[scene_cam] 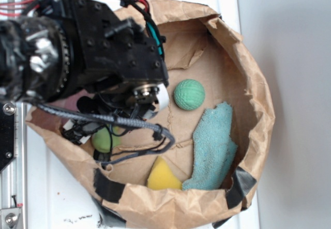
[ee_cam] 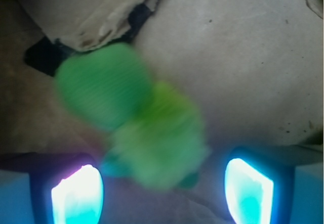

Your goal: Grab the green animal.

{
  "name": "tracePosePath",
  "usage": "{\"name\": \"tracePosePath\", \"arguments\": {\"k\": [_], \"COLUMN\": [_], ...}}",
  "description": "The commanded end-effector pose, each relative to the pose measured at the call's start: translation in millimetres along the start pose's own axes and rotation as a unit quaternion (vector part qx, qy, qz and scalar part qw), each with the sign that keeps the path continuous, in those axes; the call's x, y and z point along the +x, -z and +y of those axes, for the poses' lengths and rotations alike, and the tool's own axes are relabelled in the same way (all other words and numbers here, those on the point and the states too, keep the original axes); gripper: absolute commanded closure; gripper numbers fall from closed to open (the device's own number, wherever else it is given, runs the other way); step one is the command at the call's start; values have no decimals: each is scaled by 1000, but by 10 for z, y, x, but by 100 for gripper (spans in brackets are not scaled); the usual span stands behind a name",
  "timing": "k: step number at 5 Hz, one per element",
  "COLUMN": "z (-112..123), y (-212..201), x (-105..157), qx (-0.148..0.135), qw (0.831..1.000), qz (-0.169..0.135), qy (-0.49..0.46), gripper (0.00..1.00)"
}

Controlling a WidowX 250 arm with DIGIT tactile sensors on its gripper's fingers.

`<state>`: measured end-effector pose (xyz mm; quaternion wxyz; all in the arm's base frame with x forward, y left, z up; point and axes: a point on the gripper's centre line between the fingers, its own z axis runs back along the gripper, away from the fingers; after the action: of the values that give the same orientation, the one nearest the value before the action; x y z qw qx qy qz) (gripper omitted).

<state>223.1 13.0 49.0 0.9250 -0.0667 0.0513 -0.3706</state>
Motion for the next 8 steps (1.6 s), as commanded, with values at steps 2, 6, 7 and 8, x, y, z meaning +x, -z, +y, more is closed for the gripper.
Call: {"name": "tracePosePath", "arguments": {"k": [2,6,7,8], "z": [-80,112,133,182], "y": [-526,38,158,322], "x": [163,333,312,280], "qx": [-11,44,56,78], "qw": [998,996,996,996], "qz": [-58,-71,-61,-41], "qy": [-2,-13,-10,-11], "gripper": [0,0,0,0]}}
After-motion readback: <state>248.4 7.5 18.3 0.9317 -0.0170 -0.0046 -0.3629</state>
